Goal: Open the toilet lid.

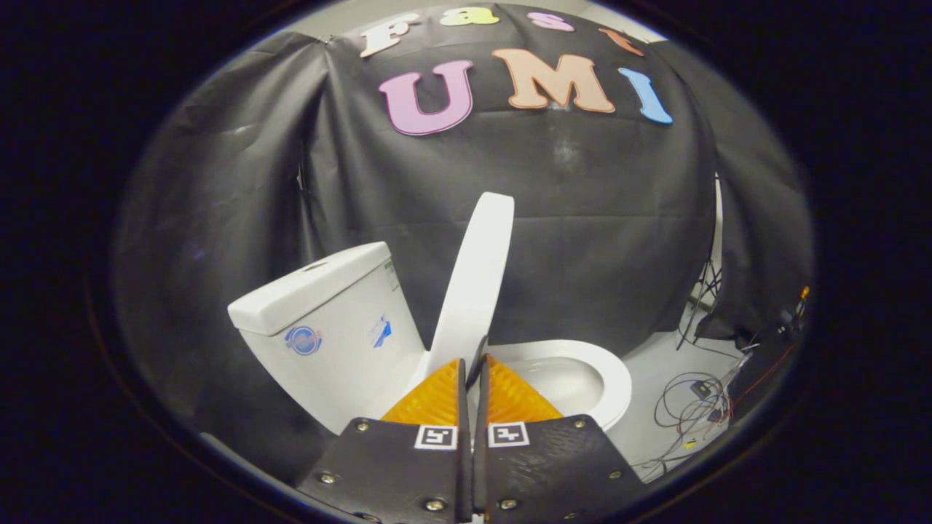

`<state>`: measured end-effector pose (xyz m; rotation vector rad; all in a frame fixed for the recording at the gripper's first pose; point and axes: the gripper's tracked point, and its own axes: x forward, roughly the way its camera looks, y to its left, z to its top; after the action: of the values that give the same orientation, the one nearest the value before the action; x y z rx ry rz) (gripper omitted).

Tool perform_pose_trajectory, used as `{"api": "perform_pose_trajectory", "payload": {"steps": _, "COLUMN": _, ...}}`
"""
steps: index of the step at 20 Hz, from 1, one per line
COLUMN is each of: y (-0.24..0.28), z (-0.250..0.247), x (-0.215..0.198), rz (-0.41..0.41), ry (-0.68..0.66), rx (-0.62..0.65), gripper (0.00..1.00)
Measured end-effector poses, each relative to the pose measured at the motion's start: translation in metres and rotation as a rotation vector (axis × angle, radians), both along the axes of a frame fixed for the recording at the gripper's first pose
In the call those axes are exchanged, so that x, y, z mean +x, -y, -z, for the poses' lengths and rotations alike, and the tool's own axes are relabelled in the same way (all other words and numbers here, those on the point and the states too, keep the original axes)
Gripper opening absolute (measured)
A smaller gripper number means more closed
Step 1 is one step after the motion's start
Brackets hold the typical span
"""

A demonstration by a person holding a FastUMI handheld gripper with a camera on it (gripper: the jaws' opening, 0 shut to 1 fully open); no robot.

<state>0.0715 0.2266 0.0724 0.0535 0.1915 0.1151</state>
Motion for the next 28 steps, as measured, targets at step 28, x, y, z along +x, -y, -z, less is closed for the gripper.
{"api": "perform_pose_trajectory", "payload": {"steps": 28, "y": -0.105, "z": 0.060, "x": -0.021, "rz": -0.216, "ry": -0.117, "rx": -0.017, "gripper": 0.02}}
